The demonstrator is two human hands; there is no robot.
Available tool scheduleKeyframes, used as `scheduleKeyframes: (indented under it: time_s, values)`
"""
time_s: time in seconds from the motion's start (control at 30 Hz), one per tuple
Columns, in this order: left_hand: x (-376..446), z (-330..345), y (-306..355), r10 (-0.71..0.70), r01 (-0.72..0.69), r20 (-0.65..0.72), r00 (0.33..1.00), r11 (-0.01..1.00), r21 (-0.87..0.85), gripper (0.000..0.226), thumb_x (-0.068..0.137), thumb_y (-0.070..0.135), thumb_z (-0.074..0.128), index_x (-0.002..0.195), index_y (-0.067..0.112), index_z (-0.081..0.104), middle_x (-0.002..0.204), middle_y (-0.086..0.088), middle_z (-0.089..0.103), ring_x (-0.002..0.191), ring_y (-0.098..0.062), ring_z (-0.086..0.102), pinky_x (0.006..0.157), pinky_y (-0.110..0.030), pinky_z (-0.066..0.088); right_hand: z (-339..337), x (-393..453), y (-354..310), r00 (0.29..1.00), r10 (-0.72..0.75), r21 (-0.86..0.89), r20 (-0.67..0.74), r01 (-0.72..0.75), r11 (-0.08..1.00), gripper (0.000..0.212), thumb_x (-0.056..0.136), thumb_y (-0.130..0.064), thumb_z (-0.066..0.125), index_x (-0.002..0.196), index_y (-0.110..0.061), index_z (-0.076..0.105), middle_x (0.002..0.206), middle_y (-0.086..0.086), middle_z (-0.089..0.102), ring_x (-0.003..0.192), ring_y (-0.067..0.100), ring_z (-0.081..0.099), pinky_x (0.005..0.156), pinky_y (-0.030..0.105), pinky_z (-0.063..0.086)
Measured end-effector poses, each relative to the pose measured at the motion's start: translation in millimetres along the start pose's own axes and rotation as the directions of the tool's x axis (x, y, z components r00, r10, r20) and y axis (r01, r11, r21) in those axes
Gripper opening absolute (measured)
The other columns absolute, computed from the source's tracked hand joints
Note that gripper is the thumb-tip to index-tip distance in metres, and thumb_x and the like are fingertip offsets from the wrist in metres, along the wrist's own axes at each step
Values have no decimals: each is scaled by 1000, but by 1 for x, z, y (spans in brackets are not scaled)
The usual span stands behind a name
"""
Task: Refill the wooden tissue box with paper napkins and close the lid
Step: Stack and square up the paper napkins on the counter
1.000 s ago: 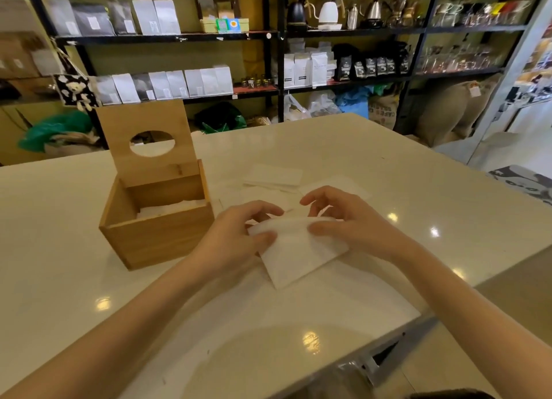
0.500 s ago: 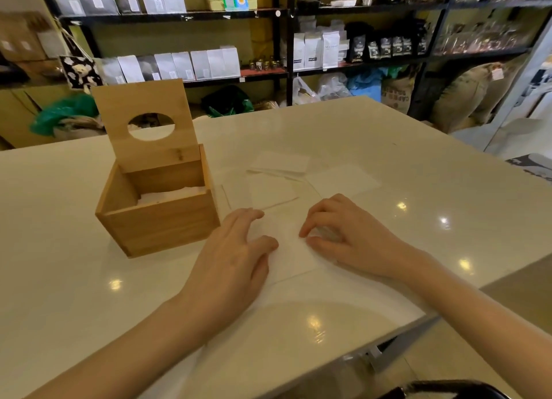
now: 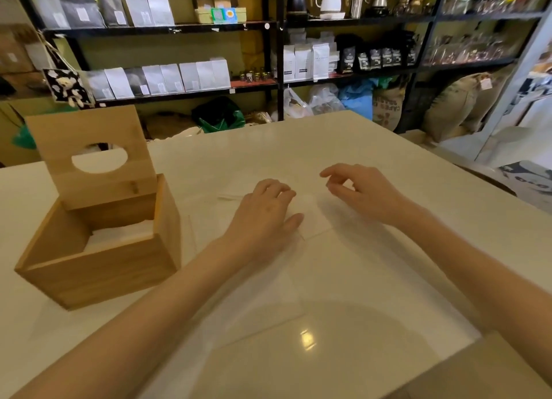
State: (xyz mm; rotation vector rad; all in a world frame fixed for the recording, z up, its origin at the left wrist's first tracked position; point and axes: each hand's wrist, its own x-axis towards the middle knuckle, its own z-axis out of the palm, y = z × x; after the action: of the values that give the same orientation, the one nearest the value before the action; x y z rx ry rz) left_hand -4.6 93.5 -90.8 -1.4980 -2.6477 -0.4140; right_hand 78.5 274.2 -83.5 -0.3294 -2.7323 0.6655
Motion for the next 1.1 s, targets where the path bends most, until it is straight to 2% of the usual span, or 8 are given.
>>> scheduleKeyframes:
  time_s: [0.17, 0.43, 0.67, 0.8, 0.87, 0.97, 1.03, 1.1]
  values:
    - [35, 21, 1, -38, 36, 19, 999, 993, 113, 46, 97, 34, 31, 135, 11, 38, 148, -1, 33, 142, -19, 11, 109, -36, 20, 8, 11, 25, 992, 20, -254, 124, 13, 967, 45, 95, -21, 35, 140, -21, 34, 145, 0, 41, 133, 21, 30, 108, 36, 26]
    - [46, 26, -2, -57, 56, 2, 998, 997, 60, 34, 93, 33, 44, 119, 18, 59, 141, 6, 46, 139, -16, 22, 108, -36, 20, 18, 13, 32, 991, -70, -318, 113, 103, 943, 36, 93, -21, 38, 126, -20, 52, 135, -3, 52, 125, 20, 41, 101, 36, 33]
    - [42, 20, 4, -128, 125, -5, 992, 974, -191, 19, 87, 16, 53, 102, 13, 63, 115, -5, 61, 115, -22, 46, 91, -31, 37, 14, 11, 28, 996, -61, -86, 67, 67, 994, 14, 87, -13, 50, 97, -11, 59, 101, 4, 62, 96, 21, 51, 86, 36, 41]
    - [36, 5, 5, -220, 208, 25, 975, 872, -444, 11, 84, 12, 57, 95, 14, 59, 98, -2, 58, 87, -16, 50, 64, -19, 39, 4, 12, 18, 999, -1, 208, 42, -8, 978, 14, 82, -7, 55, 82, -21, 54, 76, 0, 59, 65, 12, 50, 64, 19, 40]
    - [30, -6, 2, -247, 208, -4, 969, 825, -525, 12, 83, 13, 60, 94, 16, 57, 91, 1, 58, 81, -14, 52, 65, -14, 40, -3, 11, 8, 999, 33, 377, 36, -44, 925, 19, 80, -6, 61, 86, -24, 56, 76, 1, 63, 65, 12, 54, 65, 14, 42]
    - [11, -30, -2, -328, 242, 11, 945, 673, -699, 12, 84, 16, 62, 95, 14, 60, 86, 1, 65, 78, -12, 62, 71, -24, 52, -15, 5, -12, 996, 23, 581, 81, -66, 811, 25, 79, -4, 64, 99, -17, 59, 66, -2, 67, 67, 16, 60, 65, 28, 48]
    - [-6, -46, -3, -366, 252, 24, 930, 588, -769, 13, 86, 17, 60, 98, 13, 62, 90, -3, 68, 82, -16, 65, 71, -31, 56, -20, -1, -27, 994, -3, 671, 112, -73, 738, 21, 79, -2, 65, 94, -17, 62, 62, -6, 70, 68, 17, 63, 62, 29, 50]
    - [-25, -57, -5, -403, 257, 11, 915, 564, -784, 10, 87, 19, 58, 96, 17, 63, 91, -1, 68, 81, -14, 65, 62, -24, 58, -20, -7, -42, 988, -18, 733, 154, -102, 673, 15, 80, -3, 63, 86, -16, 66, 69, -3, 73, 72, 20, 65, 61, 29, 53]
